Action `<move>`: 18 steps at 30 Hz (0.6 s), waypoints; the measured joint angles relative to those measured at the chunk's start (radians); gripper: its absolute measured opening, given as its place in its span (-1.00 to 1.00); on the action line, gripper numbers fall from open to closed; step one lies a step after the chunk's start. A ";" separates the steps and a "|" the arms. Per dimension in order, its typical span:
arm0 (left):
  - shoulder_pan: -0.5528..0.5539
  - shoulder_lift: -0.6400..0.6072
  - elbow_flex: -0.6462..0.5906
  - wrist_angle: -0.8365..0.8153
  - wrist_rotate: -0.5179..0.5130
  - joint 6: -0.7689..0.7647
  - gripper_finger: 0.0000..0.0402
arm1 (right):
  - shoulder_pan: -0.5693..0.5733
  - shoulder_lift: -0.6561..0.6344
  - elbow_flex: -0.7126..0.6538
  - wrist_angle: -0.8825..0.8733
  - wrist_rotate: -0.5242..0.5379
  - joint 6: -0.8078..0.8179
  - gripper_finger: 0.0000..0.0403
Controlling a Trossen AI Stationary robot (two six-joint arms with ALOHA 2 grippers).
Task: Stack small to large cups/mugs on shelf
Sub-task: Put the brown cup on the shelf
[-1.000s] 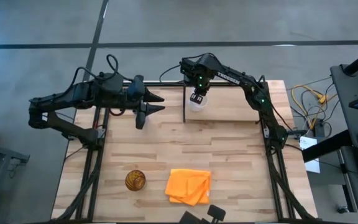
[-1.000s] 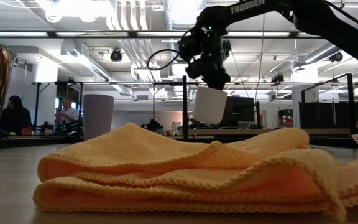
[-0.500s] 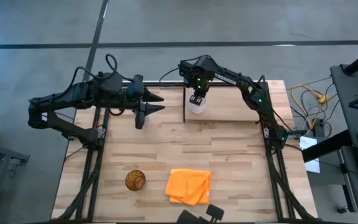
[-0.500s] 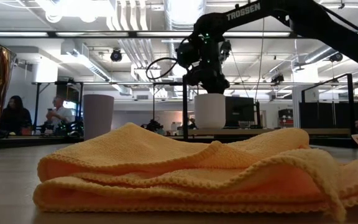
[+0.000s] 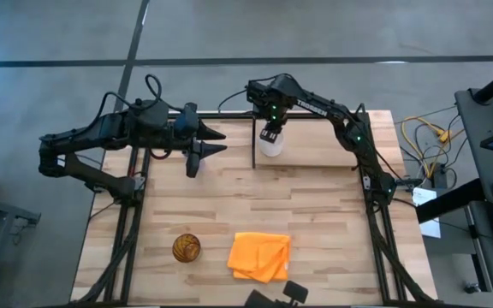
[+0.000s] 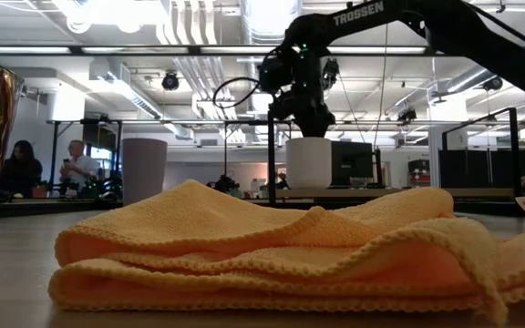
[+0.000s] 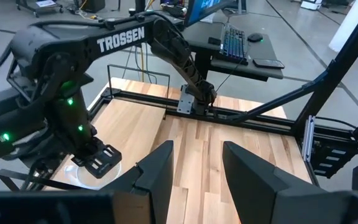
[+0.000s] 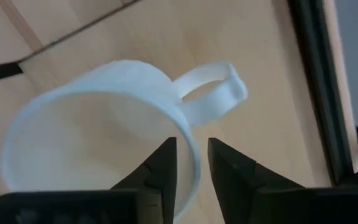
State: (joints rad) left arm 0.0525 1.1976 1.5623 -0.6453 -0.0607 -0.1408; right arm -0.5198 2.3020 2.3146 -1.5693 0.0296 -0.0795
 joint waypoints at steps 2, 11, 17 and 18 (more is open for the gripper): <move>0.000 0.000 0.000 0.000 0.000 0.000 -0.38 | 0.000 -0.003 0.023 -0.001 -0.002 0.000 -0.59; 0.000 0.000 0.000 0.000 0.000 0.000 -0.38 | 0.006 -0.080 0.039 -0.002 -0.011 0.061 -0.61; 0.000 0.000 0.000 -0.003 -0.012 0.000 -0.38 | 0.022 -0.194 0.039 -0.002 -0.012 0.109 -0.64; 0.000 0.000 0.000 -0.011 -0.024 -0.001 -0.38 | 0.028 -0.217 0.039 -0.001 -0.013 0.123 -0.65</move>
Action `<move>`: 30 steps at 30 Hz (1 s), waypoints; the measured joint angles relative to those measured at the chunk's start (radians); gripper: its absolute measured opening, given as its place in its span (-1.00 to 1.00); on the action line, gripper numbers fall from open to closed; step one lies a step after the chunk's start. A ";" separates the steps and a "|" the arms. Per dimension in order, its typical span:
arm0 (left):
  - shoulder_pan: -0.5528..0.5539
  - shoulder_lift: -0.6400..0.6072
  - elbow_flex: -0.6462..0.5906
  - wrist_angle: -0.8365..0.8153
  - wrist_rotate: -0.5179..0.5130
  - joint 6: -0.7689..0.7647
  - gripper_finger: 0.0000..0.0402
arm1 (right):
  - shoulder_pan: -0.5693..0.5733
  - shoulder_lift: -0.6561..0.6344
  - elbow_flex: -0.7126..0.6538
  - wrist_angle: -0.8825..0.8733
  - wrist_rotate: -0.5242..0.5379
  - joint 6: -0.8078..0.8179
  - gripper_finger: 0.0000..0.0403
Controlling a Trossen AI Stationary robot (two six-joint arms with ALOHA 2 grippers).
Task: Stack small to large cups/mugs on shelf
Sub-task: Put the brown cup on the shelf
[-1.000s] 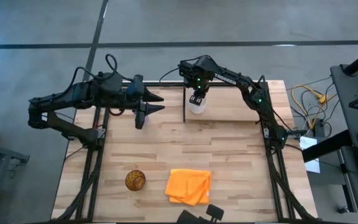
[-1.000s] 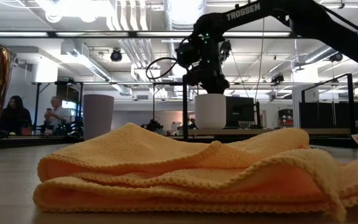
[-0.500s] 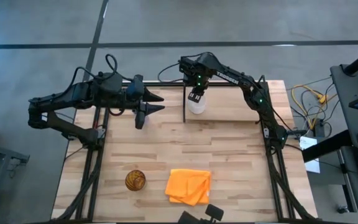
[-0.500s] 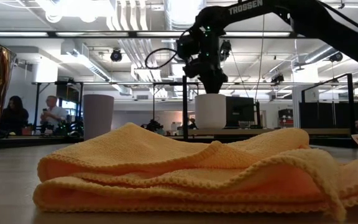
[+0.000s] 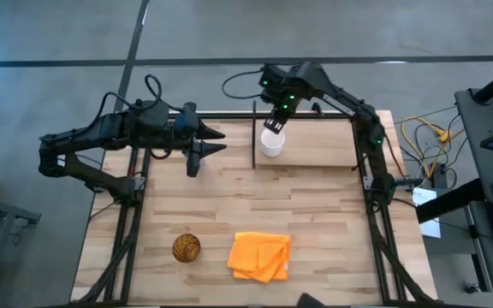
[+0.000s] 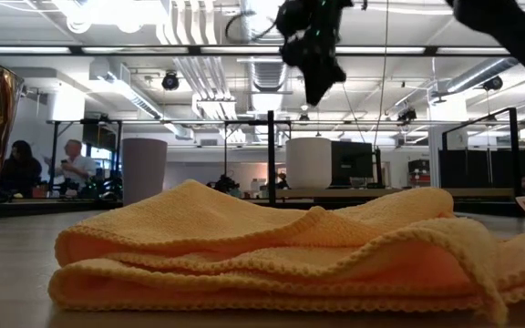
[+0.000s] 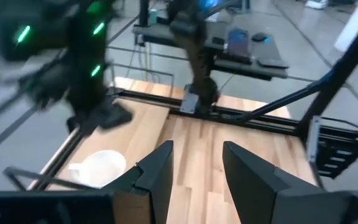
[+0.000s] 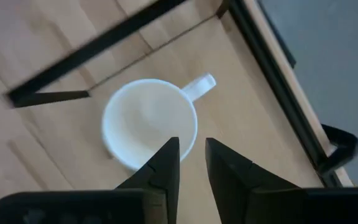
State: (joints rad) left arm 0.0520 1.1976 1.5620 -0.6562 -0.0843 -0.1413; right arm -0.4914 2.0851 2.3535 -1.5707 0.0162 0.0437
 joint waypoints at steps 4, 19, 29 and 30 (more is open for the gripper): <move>0.000 0.000 0.000 -0.113 -0.050 -0.010 -0.38 | 0.034 -0.103 0.000 0.000 -0.020 0.062 -0.66; -0.080 0.032 -0.035 -0.547 0.346 -0.378 -0.38 | 0.283 -0.329 0.000 0.036 -0.042 0.219 -0.66; -0.401 0.174 -0.068 -0.673 0.261 -0.313 -0.38 | 0.344 -0.315 -0.001 0.040 -0.041 0.219 -0.66; -0.421 0.192 -0.079 -0.689 0.218 -0.308 -0.38 | 0.344 -0.310 -0.001 0.041 -0.041 0.219 -0.66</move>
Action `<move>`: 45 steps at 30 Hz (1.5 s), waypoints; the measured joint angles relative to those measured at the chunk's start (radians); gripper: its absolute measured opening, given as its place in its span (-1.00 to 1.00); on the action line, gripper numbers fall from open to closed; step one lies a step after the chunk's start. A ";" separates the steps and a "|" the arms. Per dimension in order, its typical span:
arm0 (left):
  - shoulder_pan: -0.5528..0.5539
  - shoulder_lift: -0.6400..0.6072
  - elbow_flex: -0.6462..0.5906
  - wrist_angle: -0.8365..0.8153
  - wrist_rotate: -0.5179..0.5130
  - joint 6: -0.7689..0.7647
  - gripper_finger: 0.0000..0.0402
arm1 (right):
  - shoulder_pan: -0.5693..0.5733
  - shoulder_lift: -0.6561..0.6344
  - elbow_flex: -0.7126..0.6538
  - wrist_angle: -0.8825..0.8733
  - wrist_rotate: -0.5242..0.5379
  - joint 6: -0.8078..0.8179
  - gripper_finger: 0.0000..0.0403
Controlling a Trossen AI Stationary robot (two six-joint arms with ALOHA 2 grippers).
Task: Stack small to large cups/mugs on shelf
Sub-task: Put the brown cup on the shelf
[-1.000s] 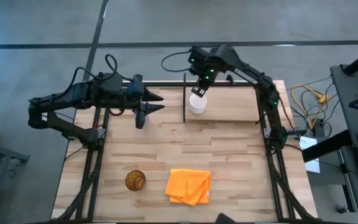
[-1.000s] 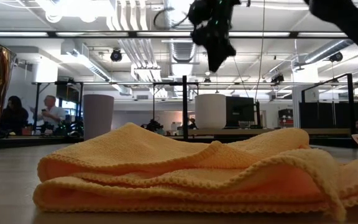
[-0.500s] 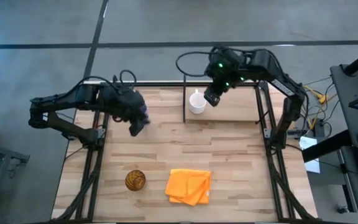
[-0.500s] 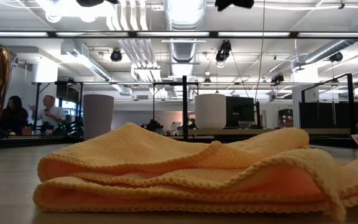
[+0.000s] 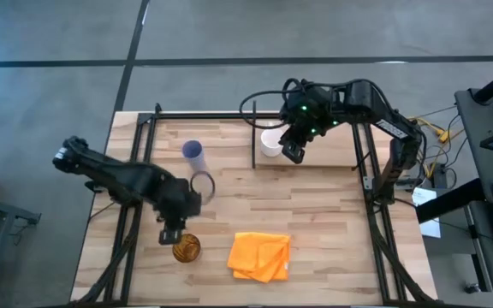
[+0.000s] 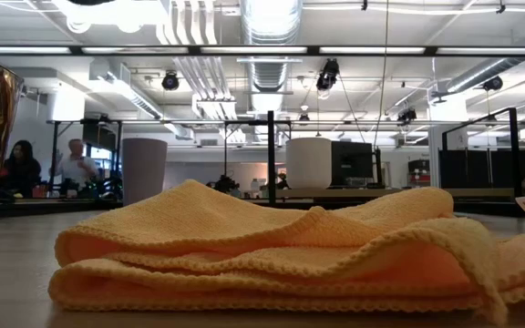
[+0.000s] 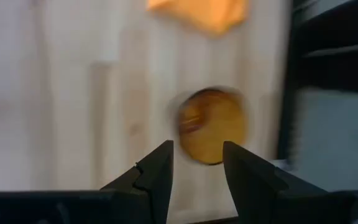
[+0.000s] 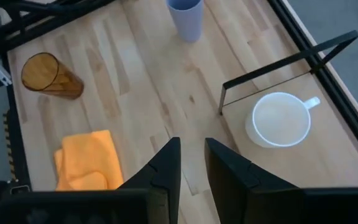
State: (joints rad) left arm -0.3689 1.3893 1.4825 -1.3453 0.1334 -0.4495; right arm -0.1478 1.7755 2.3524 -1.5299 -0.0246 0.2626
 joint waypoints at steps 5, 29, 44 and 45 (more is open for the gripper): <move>-0.044 0.085 -0.049 -0.003 -0.084 -0.013 -0.38 | 0.000 0.021 0.000 0.000 0.000 0.000 -0.67; -0.091 0.265 -0.115 0.139 -0.055 0.072 -0.38 | 0.024 0.029 0.000 -0.041 -0.001 0.078 -0.68; -0.002 0.286 -0.086 0.165 -0.071 0.218 -0.98 | 0.037 0.028 0.000 -0.041 -0.008 0.066 -0.68; 0.018 0.286 -0.072 0.171 -0.086 0.231 -0.99 | 0.045 0.028 0.000 -0.041 -0.012 0.063 -0.68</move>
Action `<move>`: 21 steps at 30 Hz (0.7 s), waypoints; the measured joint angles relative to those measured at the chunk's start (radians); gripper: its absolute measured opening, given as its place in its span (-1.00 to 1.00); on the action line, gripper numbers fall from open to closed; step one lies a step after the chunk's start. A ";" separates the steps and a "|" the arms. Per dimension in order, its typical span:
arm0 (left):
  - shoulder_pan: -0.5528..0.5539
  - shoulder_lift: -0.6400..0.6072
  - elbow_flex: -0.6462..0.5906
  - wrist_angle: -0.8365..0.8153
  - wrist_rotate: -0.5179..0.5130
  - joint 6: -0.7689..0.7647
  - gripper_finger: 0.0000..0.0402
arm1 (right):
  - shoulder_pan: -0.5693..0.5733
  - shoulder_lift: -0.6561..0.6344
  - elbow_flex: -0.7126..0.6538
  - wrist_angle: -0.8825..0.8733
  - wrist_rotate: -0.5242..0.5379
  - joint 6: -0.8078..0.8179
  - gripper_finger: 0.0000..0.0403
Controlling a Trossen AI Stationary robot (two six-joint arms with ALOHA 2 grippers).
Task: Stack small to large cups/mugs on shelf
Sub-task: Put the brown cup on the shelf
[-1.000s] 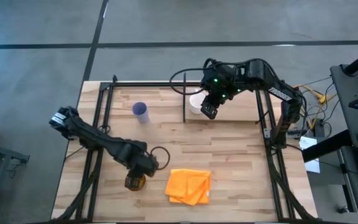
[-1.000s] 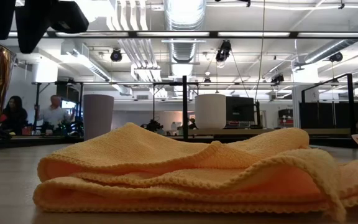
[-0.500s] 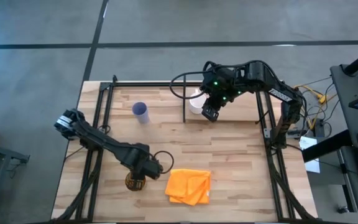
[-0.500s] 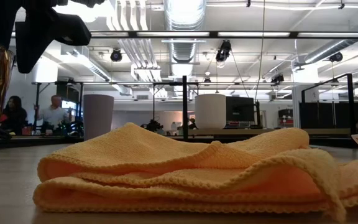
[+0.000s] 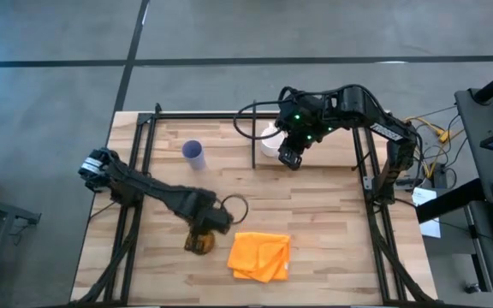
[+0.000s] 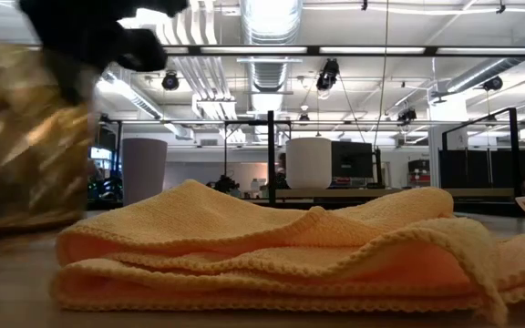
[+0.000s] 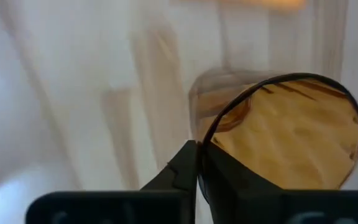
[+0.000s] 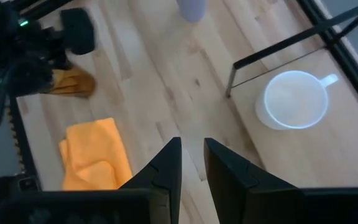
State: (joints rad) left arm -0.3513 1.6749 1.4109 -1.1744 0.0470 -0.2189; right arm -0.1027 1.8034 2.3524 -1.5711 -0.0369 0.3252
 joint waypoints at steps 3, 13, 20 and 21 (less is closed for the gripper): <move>0.073 0.000 0.036 0.057 -0.055 0.049 -0.99 | 0.030 -0.006 0.000 0.000 -0.030 -0.014 -0.68; 0.366 0.007 0.087 0.340 -0.066 0.154 -1.00 | 0.176 -0.034 0.000 0.000 -0.036 0.050 -0.68; 0.509 0.013 0.084 0.392 -0.042 0.067 -1.00 | 0.262 -0.059 0.000 0.000 -0.033 0.076 -0.68; 0.521 0.016 0.084 0.386 -0.024 0.033 -1.00 | 0.271 -0.062 0.000 0.000 -0.029 0.076 -0.68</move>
State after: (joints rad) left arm 0.1693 1.6908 1.4952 -0.7884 0.0227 -0.1858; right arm 0.1681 1.7418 2.3524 -1.5711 -0.0656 0.4007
